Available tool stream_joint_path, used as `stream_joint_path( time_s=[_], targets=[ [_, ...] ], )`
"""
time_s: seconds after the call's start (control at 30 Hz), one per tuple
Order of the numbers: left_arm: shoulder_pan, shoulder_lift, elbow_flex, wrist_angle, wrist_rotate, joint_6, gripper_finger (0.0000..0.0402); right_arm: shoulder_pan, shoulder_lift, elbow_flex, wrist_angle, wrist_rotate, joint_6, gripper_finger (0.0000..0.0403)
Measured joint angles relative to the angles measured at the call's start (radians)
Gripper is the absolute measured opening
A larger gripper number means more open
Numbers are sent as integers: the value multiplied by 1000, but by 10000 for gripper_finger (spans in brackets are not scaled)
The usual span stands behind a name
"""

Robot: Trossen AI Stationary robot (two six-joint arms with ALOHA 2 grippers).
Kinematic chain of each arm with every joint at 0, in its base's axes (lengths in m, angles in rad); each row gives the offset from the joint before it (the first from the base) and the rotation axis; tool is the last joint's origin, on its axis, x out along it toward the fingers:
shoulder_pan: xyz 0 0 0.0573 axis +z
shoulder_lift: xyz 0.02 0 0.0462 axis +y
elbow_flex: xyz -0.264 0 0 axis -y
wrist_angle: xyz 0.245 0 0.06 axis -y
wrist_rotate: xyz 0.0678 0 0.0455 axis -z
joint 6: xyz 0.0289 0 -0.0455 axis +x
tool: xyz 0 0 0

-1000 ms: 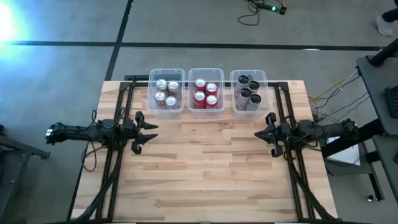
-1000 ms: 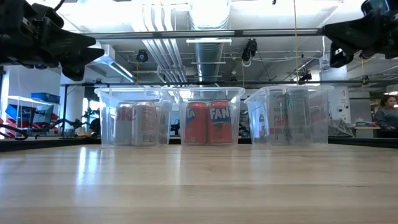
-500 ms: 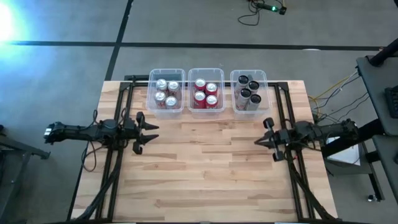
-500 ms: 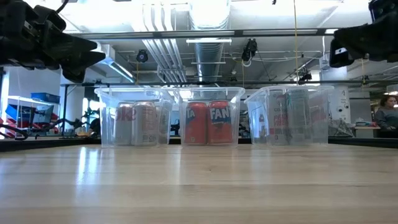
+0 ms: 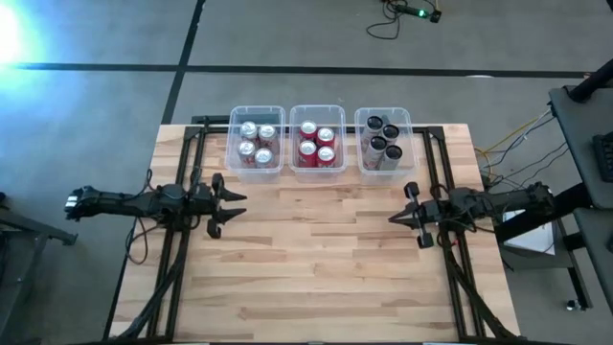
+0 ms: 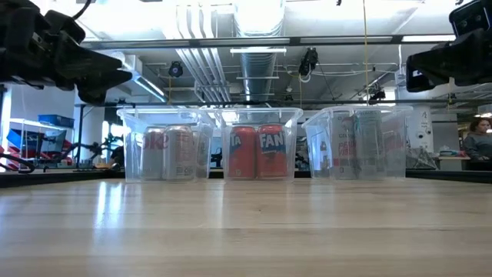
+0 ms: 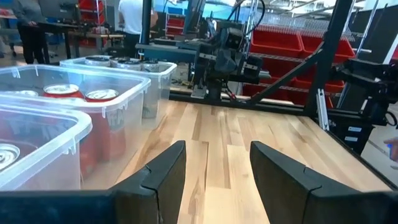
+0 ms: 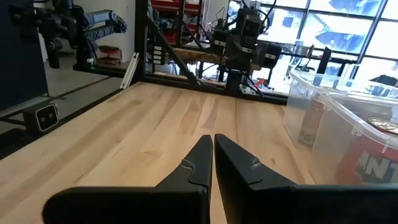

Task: Sort soda cans
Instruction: Return to Home Position

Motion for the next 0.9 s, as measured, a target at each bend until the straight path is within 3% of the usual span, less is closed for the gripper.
stream_joint_path(
  time_s=[0.9],
  targets=[
    [0,85,0,-1,1,0,164,0,0,1,-3,-2,0,12]
  ],
)
